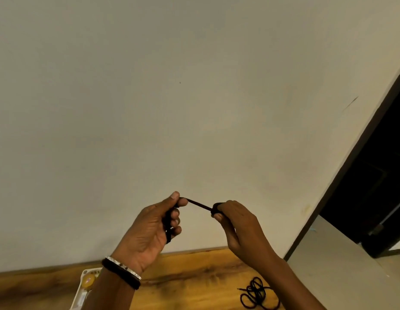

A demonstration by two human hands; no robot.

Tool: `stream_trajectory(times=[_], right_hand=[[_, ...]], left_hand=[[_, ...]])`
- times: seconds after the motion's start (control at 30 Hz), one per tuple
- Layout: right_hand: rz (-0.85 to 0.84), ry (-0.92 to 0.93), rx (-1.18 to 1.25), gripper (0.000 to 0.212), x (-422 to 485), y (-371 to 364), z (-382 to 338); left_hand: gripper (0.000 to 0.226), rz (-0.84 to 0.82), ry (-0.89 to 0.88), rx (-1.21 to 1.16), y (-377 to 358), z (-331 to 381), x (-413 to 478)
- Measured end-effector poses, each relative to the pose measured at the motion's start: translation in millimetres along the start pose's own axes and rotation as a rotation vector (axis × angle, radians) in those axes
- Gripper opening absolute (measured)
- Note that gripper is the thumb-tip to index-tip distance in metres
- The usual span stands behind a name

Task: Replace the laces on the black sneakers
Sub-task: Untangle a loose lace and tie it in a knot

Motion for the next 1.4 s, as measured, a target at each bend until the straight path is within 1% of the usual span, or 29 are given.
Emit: stream_trajectory(times=[0.03, 0.1, 0.2, 0.23, 0.3, 0.37, 0.4, 0.43, 0.47, 0.5, 0.53, 0.57, 0.6, 0.63, 0.67, 0.73, 0.8, 0.87, 0.97, 1.1, 1.13, 1.2, 1.27, 1.3, 1.4], right_hand=[[0.007, -0.072, 0.101, 0.025, 0.1, 2.2, -1.9], [-0.022, -0.255, 0.395, 0.030, 2.8, 6.6, -9.9], [-0.096, -0.470, 0.833, 0.030, 9.7, 10.0, -25.5], [-0.100, -0.519, 0.936, 0.031, 12.4, 10.6, -29.3], [-0.095, -0.586, 1.053, 0.032, 17.1, 11.1, -33.9], [-0.091, -0.620, 1.082, 0.031, 20.6, 11.3, -37.2], [-0.092, -0.633, 1.082, 0.031, 22.0, 11.7, -38.2], [-0.096, -0.645, 1.077, 0.030, 23.2, 11.9, -39.2], [-0.103, -0.655, 1.069, 0.030, 24.0, 12.0, -39.9], [-0.110, -0.665, 1.061, 0.031, 24.7, 12.2, -40.5], [-0.112, -0.677, 1.057, 0.031, 25.4, 11.9, -41.3], [-0.111, -0.690, 1.060, 0.031, 26.4, 11.1, -42.7], [-0.104, -0.701, 1.063, 0.031, 27.3, 10.9, -43.2], [-0.093, -0.711, 1.065, 0.031, 28.5, 10.7, -43.5], [-0.080, -0.720, 1.068, 0.031, 30.0, 10.4, -44.1], [-0.052, -0.734, 1.084, 0.031, 32.4, 12.3, -44.0], [-0.020, -0.747, 1.112, 0.031, 34.0, 14.7, -43.7], [0.000, -0.768, 1.133, 0.030, 34.0, 16.9, -43.9], [0.021, -0.802, 1.153, 0.029, 33.4, 19.0, -42.3], [0.078, -0.838, 1.226, 0.029, 35.5, 23.2, -40.3], [0.095, -0.847, 1.252, 0.028, 36.1, 24.3, -40.6], [0.142, -0.869, 1.317, 0.028, 37.4, 26.1, -41.0], [0.180, -0.888, 1.414, 0.025, 38.6, 27.5, -40.8], [0.188, -0.897, 1.467, 0.023, 39.2, 27.7, -40.4], [0.179, -0.917, 1.578, 0.024, 40.0, 26.2, -38.7]], left_hand=[[0.023, 0.021, -0.006, 0.002, 2.9, 2.1, 2.2], [0.024, 0.092, -0.020, 0.037, 7.9, 4.3, 7.3], [0.033, 0.234, -0.022, 0.250, 16.3, -0.8, 19.3], [0.037, 0.272, -0.009, 0.326, 18.9, -4.5, 23.9], [0.043, 0.317, 0.021, 0.442, 21.9, -12.6, 31.2], [0.047, 0.343, 0.027, 0.510, 21.8, -21.3, 35.5], [0.047, 0.361, 0.002, 0.551, 19.5, -24.2, 35.3], [0.045, 0.378, -0.060, 0.611, 17.0, -25.1, 33.2], [0.040, 0.379, -0.166, 0.677, 13.9, -24.3, 29.7], [0.034, 0.339, -0.289, 0.736, 8.9, -22.4, 25.7], [0.030, 0.239, -0.399, 0.771, 2.0, -19.6, 21.4], [0.031, 0.090, -0.467, 0.768, -6.2, -16.8, 16.4], [0.033, -0.063, -0.487, 0.734, -15.8, -15.6, 11.9], [0.034, -0.169, -0.483, 0.683, -23.0, -15.3, 8.1], [0.034, -0.206, -0.474, 0.616, -27.7, -14.5, 5.6], [0.029, -0.176, -0.461, 0.456, -31.3, -15.9, 7.1], [0.025, -0.151, -0.471, 0.359, -32.0, -19.2, 8.5], [0.025, -0.156, -0.479, 0.354, -33.1, -21.2, 7.8], [0.022, -0.160, -0.491, 0.436, -34.3, -24.4, 9.8], [0.032, -0.216, -0.452, 0.439, -35.4, -31.9, 12.4], [0.035, -0.183, -0.456, 0.462, -36.5, -33.3, 11.7], [0.038, -0.017, -0.532, 0.576, -37.8, -34.1, 8.7], [0.026, 0.167, -0.686, 0.676, -38.2, -32.9, 5.1], [0.019, 0.234, -0.756, 0.710, -38.4, -32.1, 3.8], [0.009, 0.379, -0.892, 0.854, -38.4, -29.8, 1.0]])
Point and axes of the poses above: each hand's wrist, its own x-axis towards the middle knuckle, its own y-axis out of the back of the hand, z = x × y, the point moved 3 cm from there along x, towards the middle knuckle, and after that the axes turned 9 degrees about x, right-handed, at the moved point
